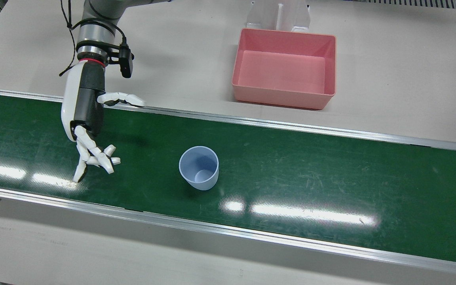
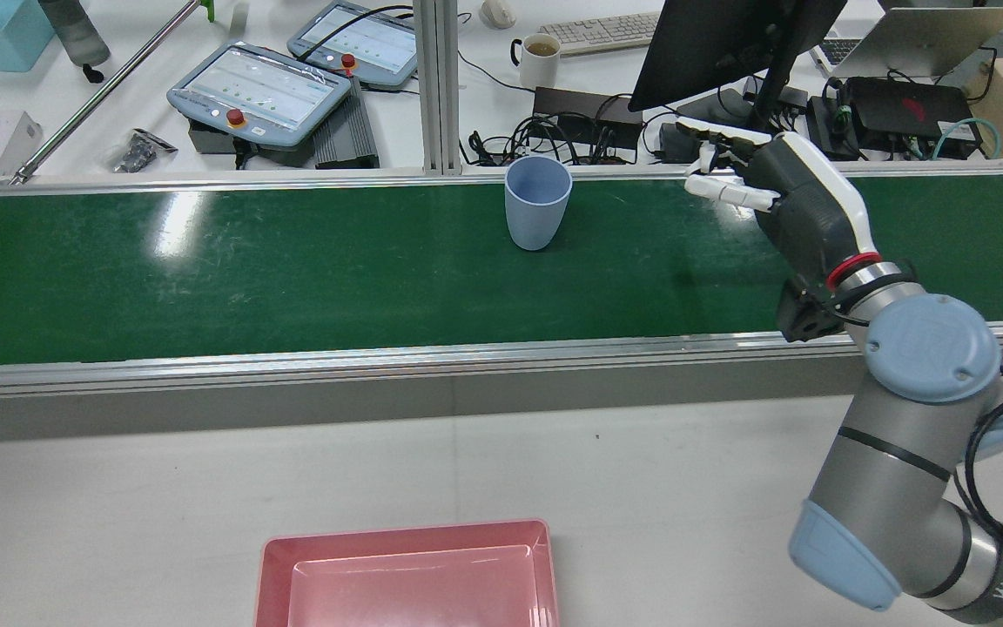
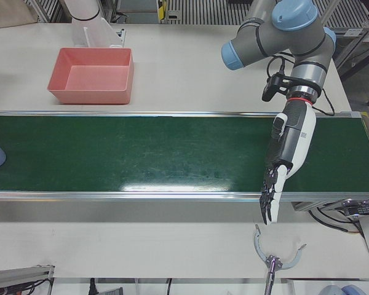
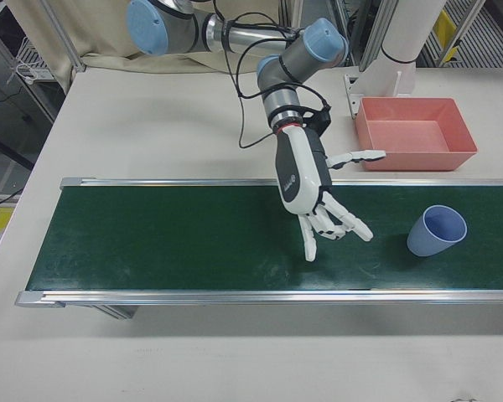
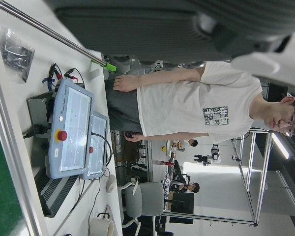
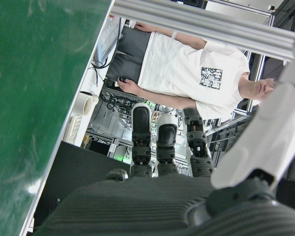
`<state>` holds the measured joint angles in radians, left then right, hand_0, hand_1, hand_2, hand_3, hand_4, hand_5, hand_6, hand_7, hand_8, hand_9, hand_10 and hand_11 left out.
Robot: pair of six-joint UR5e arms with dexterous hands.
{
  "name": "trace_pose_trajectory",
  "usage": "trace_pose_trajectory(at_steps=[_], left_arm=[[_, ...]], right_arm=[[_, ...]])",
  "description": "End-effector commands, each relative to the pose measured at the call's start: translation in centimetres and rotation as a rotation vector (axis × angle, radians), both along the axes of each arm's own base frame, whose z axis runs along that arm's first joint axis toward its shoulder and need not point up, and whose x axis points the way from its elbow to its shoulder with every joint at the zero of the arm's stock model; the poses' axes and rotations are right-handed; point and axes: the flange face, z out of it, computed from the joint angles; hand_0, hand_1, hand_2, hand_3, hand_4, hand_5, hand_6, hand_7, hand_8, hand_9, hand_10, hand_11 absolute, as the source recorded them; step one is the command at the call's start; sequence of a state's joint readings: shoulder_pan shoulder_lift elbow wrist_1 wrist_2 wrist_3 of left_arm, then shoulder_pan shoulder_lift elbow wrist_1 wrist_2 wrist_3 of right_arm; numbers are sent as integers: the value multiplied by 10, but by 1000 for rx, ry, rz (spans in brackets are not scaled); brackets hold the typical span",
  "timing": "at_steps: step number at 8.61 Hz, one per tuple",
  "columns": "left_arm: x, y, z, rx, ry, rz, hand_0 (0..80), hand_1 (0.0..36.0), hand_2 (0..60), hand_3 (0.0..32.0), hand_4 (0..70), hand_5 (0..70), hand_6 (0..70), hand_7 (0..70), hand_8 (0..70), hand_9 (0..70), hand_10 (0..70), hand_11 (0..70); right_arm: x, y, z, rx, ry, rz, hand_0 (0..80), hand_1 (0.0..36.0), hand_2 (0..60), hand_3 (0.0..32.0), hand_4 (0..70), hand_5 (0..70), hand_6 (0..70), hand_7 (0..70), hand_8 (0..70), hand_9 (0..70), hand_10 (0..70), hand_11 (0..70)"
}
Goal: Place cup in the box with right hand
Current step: 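Move the right hand along the belt ahead of the cup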
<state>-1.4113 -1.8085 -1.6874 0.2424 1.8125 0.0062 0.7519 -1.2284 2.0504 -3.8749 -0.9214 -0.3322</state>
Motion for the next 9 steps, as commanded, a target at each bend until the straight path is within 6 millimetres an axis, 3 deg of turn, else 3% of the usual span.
trace_pose_trajectory(at_steps=[1, 2, 3, 5, 6, 7, 8, 9], left_arm=[[0, 0, 0, 4, -1, 0, 0, 0, 0, 0, 0, 0, 0, 0, 0, 0, 0, 0], [0, 0, 0, 2, 0, 1, 0, 0, 0, 0, 0, 0, 0, 0, 0, 0, 0, 0], [0, 0, 0, 2, -1, 0, 0, 0, 0, 0, 0, 0, 0, 0, 0, 0, 0, 0], [0, 0, 0, 2, 0, 1, 0, 0, 0, 0, 0, 0, 0, 0, 0, 0, 0, 0], [0, 0, 0, 4, -1, -1, 0, 0, 0, 0, 0, 0, 0, 0, 0, 0, 0, 0], [0, 0, 0, 2, 0, 1, 0, 0, 0, 0, 0, 0, 0, 0, 0, 0, 0, 0], [0, 0, 0, 2, 0, -1, 0, 0, 0, 0, 0, 0, 0, 0, 0, 0, 0, 0], [0, 0, 0, 2, 0, 1, 0, 0, 0, 0, 0, 0, 0, 0, 0, 0, 0, 0]], right_arm=[[113, -13, 33, -29, 2, 7, 475, 14, 0, 0, 186, 42, 222, 700, 231, 473, 7, 17], [141, -18, 62, -11, -6, 30, 473, 0, 0, 0, 144, 43, 213, 700, 229, 473, 16, 31], [152, -28, 99, 37, -33, 37, 465, 0, 0, 0, 118, 44, 214, 700, 231, 476, 35, 59], [169, -45, 171, 62, -57, 7, 464, 0, 0, 0, 147, 45, 230, 700, 249, 493, 55, 86], [168, -51, 200, 62, -57, 10, 463, 0, 0, 0, 140, 46, 235, 700, 256, 501, 57, 90], [155, -59, 231, 67, -59, -5, 457, 0, 0, 0, 99, 48, 231, 700, 267, 515, 70, 107], [146, -74, 235, 88, -67, -10, 456, 0, 0, 0, 112, 49, 236, 700, 277, 525, 78, 119], [132, -82, 225, 103, -71, -26, 458, 0, 0, 0, 125, 50, 243, 700, 285, 533, 83, 126]])
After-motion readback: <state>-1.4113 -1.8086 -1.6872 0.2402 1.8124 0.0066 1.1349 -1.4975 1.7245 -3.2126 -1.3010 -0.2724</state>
